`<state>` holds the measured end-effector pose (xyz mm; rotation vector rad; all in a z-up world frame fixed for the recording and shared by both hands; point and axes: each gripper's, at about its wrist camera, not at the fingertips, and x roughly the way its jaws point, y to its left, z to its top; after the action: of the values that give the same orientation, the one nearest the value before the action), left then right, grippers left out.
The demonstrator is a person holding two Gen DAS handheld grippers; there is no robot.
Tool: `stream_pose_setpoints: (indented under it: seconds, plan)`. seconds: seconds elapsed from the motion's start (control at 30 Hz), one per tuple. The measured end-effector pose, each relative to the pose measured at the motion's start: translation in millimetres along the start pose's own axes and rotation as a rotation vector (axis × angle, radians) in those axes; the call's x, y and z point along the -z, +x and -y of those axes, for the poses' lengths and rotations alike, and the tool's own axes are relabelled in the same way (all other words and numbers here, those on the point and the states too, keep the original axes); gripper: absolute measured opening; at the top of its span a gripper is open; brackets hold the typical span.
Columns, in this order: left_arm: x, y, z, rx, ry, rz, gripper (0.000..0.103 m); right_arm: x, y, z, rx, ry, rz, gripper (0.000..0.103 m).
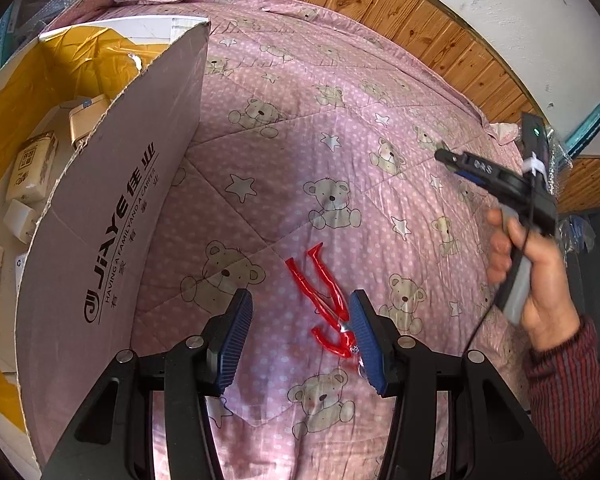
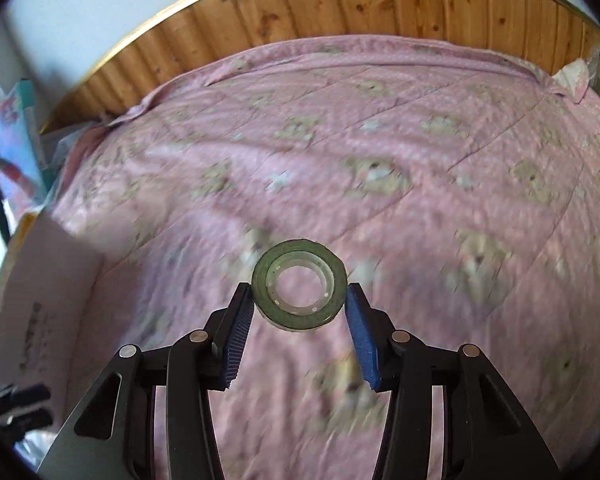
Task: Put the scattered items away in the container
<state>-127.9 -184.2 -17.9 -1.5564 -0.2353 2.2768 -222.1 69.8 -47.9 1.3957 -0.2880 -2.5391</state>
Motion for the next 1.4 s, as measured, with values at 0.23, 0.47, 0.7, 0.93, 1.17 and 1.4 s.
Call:
stream_pose_setpoints:
  seconds: [0.23,0.47,0.7,0.93,1.17,1.4]
  plan:
    - [16,-20,11,-0.005,0.029,0.02,0.052,141,-56,-92,-0.109,-0.181,-0.114,0.05]
    - [38,-37,24,-0.01,0.065,0.024,0.052,166,-57,-94,0.015,-0.191,-0.09,0.052]
    - [43,-67,17,-0.042,0.068,0.092,0.052,136,-33,-142,-0.072,-0.277,-0.067,0.053]
    - [47,-81,0,-0.059,0.043,0.115,0.052,132,5,-128,-0.081,-0.137,-0.15,0.034]
    - [50,-74,-8,-0.047,0.032,0.098,0.054,145,-2,-129,-0.131,-0.044,-0.133,0.028]
    - [52,-78,-7,-0.041,0.057,0.098,0.054,155,-4,-170,-0.233,-0.01,-0.187,0.022]
